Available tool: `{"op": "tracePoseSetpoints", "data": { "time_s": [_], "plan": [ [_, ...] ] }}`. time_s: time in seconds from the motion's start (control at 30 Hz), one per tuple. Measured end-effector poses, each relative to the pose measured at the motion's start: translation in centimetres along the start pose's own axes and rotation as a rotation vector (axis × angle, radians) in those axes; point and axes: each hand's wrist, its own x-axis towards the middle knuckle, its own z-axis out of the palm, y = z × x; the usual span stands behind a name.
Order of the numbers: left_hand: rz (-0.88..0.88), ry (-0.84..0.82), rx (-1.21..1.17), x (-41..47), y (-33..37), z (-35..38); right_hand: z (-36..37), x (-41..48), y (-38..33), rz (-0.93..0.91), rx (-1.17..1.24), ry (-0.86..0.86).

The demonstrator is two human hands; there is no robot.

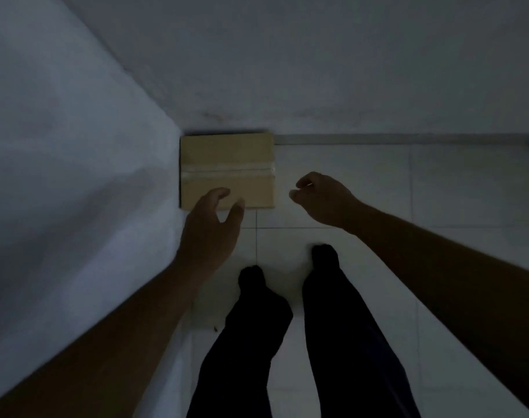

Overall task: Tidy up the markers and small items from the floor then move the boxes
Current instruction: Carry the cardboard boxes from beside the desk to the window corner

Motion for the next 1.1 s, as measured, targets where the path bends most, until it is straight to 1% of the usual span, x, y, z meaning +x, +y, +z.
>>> {"op": "tracePoseSetpoints", "data": {
  "time_s": [0.07, 0.1, 0.17, 0.2, 0.3, 0.37, 0.4, 0.47, 0.63, 0.8, 0.9, 0.93, 1.0, 1.1],
  "plan": [
    [0.06, -0.01, -0.005, -2.2, 2.0, -1.2, -1.4, -4.5, -1.4, -0.025, 0.045, 0.014],
    [0.099, -0.039, 0.003, -3.9, 3.8, -2.1, -2.7, -7.8, -2.1, -0.034, 0.076, 0.049],
    [0.127, -0.072, 0.005, -5.8, 5.7, -2.8, -4.0, -11.5, -3.2, -0.055, 0.123, 0.107],
    [0.161, -0.095, 0.013, -7.7, 7.4, -3.5, -5.0, -14.7, -3.5, -0.047, 0.161, 0.133],
    [0.237, -0.112, -0.022, -10.5, 10.2, -4.2, -6.9, -20.3, -4.1, -0.051, 0.267, 0.171],
    [0.272, -0.139, -0.03, -13.1, 12.2, -4.2, -8.4, -25.0, -3.3, -0.053, 0.317, 0.233],
    [0.298, -0.177, -0.025, -15.1, 13.7, -3.7, -9.5, -27.9, -2.2, -0.044, 0.35, 0.269],
    [0.336, -0.224, -0.012, -16.8, 15.0, -2.8, -10.5, -31.0, -0.7, -0.02, 0.406, 0.308],
    [0.491, -0.36, 0.066, -23.7, 19.7, 3.2, -12.9, -41.0, 7.7, 0.079, 0.596, 0.457],
    [0.67, -0.473, 0.131, -31.6, 26.2, 12.1, -14.0, -51.4, 18.9, 0.176, 0.798, 0.603],
    [0.759, -0.575, 0.135, -37.4, 30.2, 18.6, -14.5, -58.0, 26.1, 0.244, 1.004, 0.747],
    [0.763, -0.6, 0.128, -38.3, 30.7, 19.6, -14.5, -58.9, 27.3, 0.265, 1.066, 0.786],
    [0.826, -0.687, 0.132, -42.4, 33.2, 23.9, -14.8, -63.2, 31.4, 0.318, 1.179, 0.916],
    [0.935, -0.81, 0.168, -47.7, 36.9, 29.4, -15.0, -68.0, 36.4, 0.347, 1.269, 1.04]
  ]
}}
